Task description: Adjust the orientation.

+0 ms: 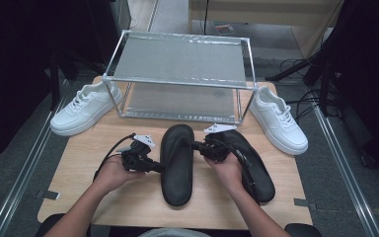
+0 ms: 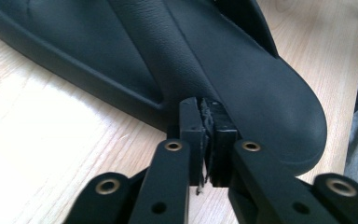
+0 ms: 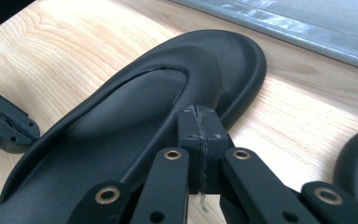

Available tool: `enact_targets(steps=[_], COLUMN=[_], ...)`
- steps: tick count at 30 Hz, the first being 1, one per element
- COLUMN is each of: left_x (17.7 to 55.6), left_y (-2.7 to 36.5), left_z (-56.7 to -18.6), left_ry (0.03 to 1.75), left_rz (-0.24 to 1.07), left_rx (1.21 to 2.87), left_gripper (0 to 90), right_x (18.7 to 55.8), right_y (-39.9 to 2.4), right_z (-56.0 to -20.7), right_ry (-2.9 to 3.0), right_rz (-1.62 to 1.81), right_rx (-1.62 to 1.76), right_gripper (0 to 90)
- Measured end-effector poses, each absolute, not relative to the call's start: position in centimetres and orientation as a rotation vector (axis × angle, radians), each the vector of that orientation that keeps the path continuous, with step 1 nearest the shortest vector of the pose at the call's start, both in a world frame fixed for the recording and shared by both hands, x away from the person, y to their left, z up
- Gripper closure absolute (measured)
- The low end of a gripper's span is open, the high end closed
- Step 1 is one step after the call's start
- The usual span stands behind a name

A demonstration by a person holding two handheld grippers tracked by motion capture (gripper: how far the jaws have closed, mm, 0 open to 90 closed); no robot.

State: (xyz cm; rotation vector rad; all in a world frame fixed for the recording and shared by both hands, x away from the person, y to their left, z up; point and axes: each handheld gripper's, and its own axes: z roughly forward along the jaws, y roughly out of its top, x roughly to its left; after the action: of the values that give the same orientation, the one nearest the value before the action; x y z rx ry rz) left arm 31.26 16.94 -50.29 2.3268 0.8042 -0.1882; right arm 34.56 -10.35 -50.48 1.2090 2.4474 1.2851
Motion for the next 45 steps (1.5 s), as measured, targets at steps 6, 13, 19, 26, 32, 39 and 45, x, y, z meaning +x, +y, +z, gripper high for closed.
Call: enact_targets(steps=[6, 13, 19, 26, 32, 39, 45], left_x=[31.4, 31.5, 31.6, 31.9, 32.2, 32.7, 33.0], left_y=[18.1, 19.4, 19.6, 19.6, 19.6, 19.2, 18.9], left_z=[-49.2, -48.3, -48.0, -48.0, -48.0, -47.9, -47.8], left_ry=[0.819, 0.843, 0.844, 0.849, 0.849, 0.837, 0.825], left_rz=[-0.141, -0.129, -0.062, -0.033, -0.019, -0.019, -0.001], left_rx=[2.261, 2.181, 2.153, 2.159, 2.135, 2.153, 2.163], left_gripper=[83.8, 69.6, 50.5, 43.9, 42.7, 42.9, 42.9], right_x=[34.4, 33.9, 32.7, 31.6, 30.4, 29.0, 28.2], right_y=[-10.8, -11.8, -12.7, -13.6, -14.8, -17.3, -19.3], right_z=[-49.8, -48.9, -48.5, -47.4, -46.7, -46.7, -46.9], right_ry=[2.428, 2.454, 2.444, 2.462, 2.454, 2.414, 2.377], right_rz=[1.305, 1.370, 1.388, 1.401, 1.377, 1.337, 1.305], right_rx=[1.202, 1.190, 1.102, 1.070, 1.051, 1.097, 1.148], right_gripper=[86.9, 74.7, 69.1, 64.6, 61.0, 60.1, 60.1])
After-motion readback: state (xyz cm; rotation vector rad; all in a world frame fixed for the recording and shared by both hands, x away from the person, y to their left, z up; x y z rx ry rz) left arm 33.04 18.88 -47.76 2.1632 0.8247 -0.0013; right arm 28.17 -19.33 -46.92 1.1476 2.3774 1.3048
